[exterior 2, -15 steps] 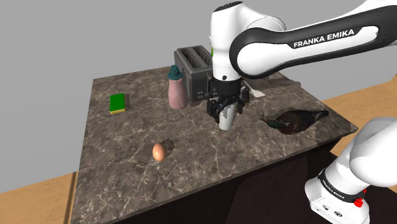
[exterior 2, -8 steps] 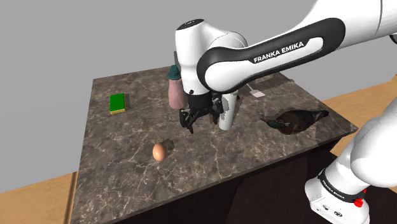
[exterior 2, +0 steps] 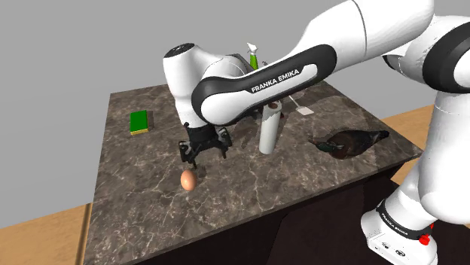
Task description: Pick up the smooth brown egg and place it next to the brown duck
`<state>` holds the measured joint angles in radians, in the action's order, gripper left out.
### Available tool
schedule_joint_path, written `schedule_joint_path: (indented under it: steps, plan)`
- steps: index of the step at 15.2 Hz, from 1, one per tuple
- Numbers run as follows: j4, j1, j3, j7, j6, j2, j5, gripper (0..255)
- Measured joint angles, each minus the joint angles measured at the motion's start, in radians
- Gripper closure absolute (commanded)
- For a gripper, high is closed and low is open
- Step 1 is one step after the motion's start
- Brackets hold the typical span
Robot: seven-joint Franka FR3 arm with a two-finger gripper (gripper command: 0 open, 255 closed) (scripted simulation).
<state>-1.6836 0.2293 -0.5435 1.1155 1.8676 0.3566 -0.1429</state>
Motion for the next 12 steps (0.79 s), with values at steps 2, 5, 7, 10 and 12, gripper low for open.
schedule_joint_path:
  steps: [2,5,7,10,12]
  plan:
    - [0.095,0.043,0.011,0.041,-0.013,0.090,-0.040,0]
    - [0.275,0.119,0.032,0.091,-0.062,0.228,-0.092,0]
    - [0.346,0.150,0.043,0.106,-0.076,0.286,-0.111,0]
    - [0.336,0.154,0.048,0.113,-0.049,0.305,-0.119,0]
    - [0.329,0.156,0.052,0.116,-0.030,0.317,-0.124,0]
